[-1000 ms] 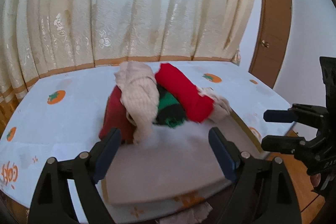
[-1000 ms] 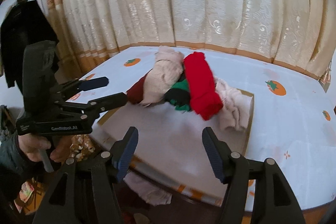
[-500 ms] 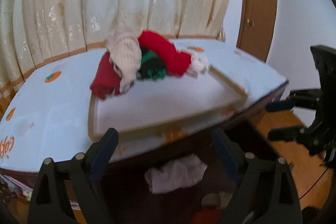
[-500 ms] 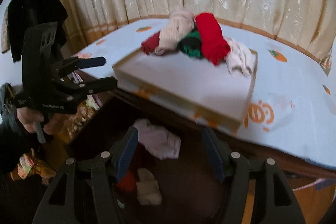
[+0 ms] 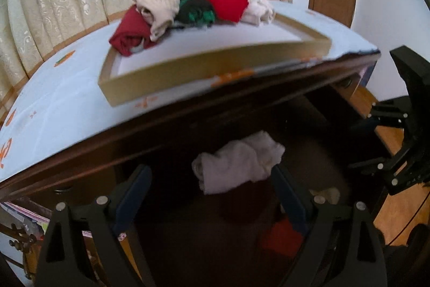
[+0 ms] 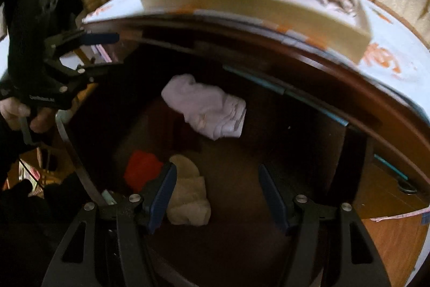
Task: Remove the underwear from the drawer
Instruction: 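Lower both tools from the lid down into the open drawer, then grasp the beige sock with the right gripper while the left grasps the dark red garment, then lift the beige sock and dark red garment up out of the drawer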
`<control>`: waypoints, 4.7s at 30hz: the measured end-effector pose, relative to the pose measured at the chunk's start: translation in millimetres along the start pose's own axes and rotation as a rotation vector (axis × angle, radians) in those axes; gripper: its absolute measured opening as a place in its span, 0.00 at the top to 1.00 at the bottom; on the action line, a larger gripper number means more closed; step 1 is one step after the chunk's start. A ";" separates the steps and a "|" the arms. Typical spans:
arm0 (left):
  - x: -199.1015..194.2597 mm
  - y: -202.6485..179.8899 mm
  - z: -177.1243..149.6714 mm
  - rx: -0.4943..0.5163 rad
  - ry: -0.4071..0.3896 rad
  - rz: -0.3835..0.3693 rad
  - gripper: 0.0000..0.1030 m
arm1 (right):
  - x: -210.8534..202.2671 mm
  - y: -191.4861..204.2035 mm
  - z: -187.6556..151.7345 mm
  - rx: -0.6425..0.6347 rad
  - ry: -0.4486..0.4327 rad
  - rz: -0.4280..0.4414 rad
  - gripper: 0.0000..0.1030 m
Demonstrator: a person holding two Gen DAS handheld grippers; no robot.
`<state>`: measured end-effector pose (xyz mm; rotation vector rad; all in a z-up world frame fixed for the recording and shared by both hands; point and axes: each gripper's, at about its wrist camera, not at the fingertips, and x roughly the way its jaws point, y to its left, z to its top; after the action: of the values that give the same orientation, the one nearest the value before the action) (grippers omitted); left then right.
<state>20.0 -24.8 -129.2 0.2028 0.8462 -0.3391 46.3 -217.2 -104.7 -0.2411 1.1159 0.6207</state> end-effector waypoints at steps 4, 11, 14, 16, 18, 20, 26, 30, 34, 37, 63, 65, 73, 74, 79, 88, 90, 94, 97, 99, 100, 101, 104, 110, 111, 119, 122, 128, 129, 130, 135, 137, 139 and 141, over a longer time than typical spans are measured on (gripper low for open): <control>6.2 -1.9 -5.2 0.016 0.026 0.004 0.11 | 15.3 6.4 -1.5 -0.040 0.043 0.001 0.36; 12.4 -4.2 -8.1 0.038 0.059 -0.009 0.11 | 34.4 19.2 -5.6 -0.099 0.122 0.028 0.36; 15.6 -4.8 -9.8 0.044 0.077 -0.014 0.11 | 40.5 20.5 -5.7 -0.111 0.148 0.027 0.36; 19.3 -5.6 -11.6 0.050 0.096 -0.019 0.11 | 44.6 18.8 -4.8 -0.110 0.168 0.032 0.36; 21.7 -6.3 -13.5 0.056 0.107 -0.019 0.11 | 48.0 16.5 -4.1 -0.110 0.185 0.036 0.36; 22.5 -5.8 -15.1 0.057 0.117 -0.020 0.11 | 52.0 14.6 -4.1 -0.111 0.213 0.049 0.36; 26.5 -2.7 -17.1 0.042 0.138 -0.032 0.11 | 64.4 13.8 -6.1 -0.130 0.285 0.108 0.37; 29.3 -3.8 -16.6 0.047 0.147 -0.035 0.11 | 71.3 16.9 -7.8 -0.147 0.316 0.138 0.42; 29.7 -3.7 -14.6 0.047 0.150 -0.040 0.11 | 78.3 15.5 -5.7 -0.139 0.338 0.175 0.43; 30.1 -3.2 -13.8 0.045 0.153 -0.041 0.11 | 84.0 11.8 -3.9 -0.116 0.357 0.217 0.43; 68.9 -20.3 -10.5 0.060 0.334 -0.073 0.16 | 81.1 12.0 -11.1 -0.176 0.324 0.050 0.57; 73.2 -21.6 -10.1 0.059 0.359 -0.084 0.16 | 79.6 12.2 -11.3 -0.179 0.320 0.056 0.57; 96.9 -34.1 -10.3 0.113 0.444 -0.087 0.16 | 80.7 12.1 -9.0 -0.180 0.320 0.081 0.57; 99.6 -35.9 -11.1 0.123 0.454 -0.088 0.17 | 81.0 13.7 -10.1 -0.177 0.319 0.084 0.57; 112.5 -38.2 -12.4 0.121 0.505 -0.110 0.29 | 71.5 11.9 -20.5 -0.171 0.315 0.089 0.57; 119.5 -31.6 -15.4 0.083 0.537 -0.156 0.57 | 77.1 9.8 -18.1 -0.177 0.318 0.085 0.58; 117.1 -31.1 -14.0 0.105 0.520 -0.152 0.61 | 82.3 14.3 -13.8 -0.183 0.320 0.085 0.61; 104.7 -37.0 -12.1 0.125 0.474 -0.150 0.63 | 87.9 4.3 -4.3 -0.194 0.313 0.083 0.64; 94.8 -43.8 -12.1 0.123 0.441 -0.140 0.63 | 81.9 2.6 -5.9 -0.195 0.296 0.084 0.66; 87.9 -42.9 -12.5 0.113 0.411 -0.126 0.63 | 76.7 0.7 -6.9 -0.190 0.280 0.084 0.67; 83.1 -40.1 -15.4 0.107 0.404 -0.127 0.63 | 74.2 0.5 -6.9 -0.193 0.268 0.087 0.67; 81.2 -38.9 -15.3 0.098 0.394 -0.126 0.63 | 72.5 -0.5 -7.4 -0.192 0.264 0.082 0.67; 70.1 -25.1 -18.2 0.083 0.365 -0.122 0.63 | 69.9 -2.0 -7.2 -0.194 0.246 0.076 0.68; 58.8 -15.7 -9.9 0.073 0.284 -0.104 0.63 | 53.0 -7.4 -11.7 -0.180 0.178 0.084 0.68; 56.6 -14.5 -9.7 0.070 0.274 -0.100 0.63 | 51.2 -9.1 -11.9 -0.174 0.168 0.085 0.68; 52.7 -7.5 -9.5 0.041 0.213 -0.076 0.63 | 43.3 -5.8 -9.7 -0.162 0.100 0.075 0.68; 50.2 -5.7 -9.9 0.039 0.193 -0.063 0.63 | 40.4 -6.4 -9.3 -0.148 0.081 0.077 0.68; 51.1 -14.6 -7.5 0.035 0.163 -0.030 0.63 | 36.7 -6.7 -6.8 -0.136 0.047 0.074 0.68; 51.5 -15.5 -7.3 0.034 0.159 -0.025 0.63 | 36.0 -6.3 -6.6 -0.136 0.042 0.072 0.68; 50.5 -15.4 -7.2 0.033 0.154 -0.021 0.63 | 31.3 -6.7 -9.0 -0.137 0.038 0.070 0.68; 46.7 -15.9 -7.5 0.029 0.132 0.001 0.63 | 31.6 -5.6 -7.9 -0.138 0.019 0.061 0.68; 45.1 -15.9 -7.7 0.028 0.120 0.010 0.63 | 30.4 -5.1 -8.6 -0.139 0.003 0.055 0.68; 44.2 -16.0 -8.1 0.026 0.109 0.020 0.63 | 27.2 -4.9 -9.6 -0.139 -0.013 0.051 0.68; 42.9 -17.1 -8.4 0.027 0.099 0.024 0.63 | 25.1 -5.3 -9.8 -0.136 -0.028 0.047 0.68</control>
<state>34.2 -47.2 -168.0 0.2559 0.9367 -0.3199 49.2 -217.5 -132.0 -0.3230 1.0558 0.7413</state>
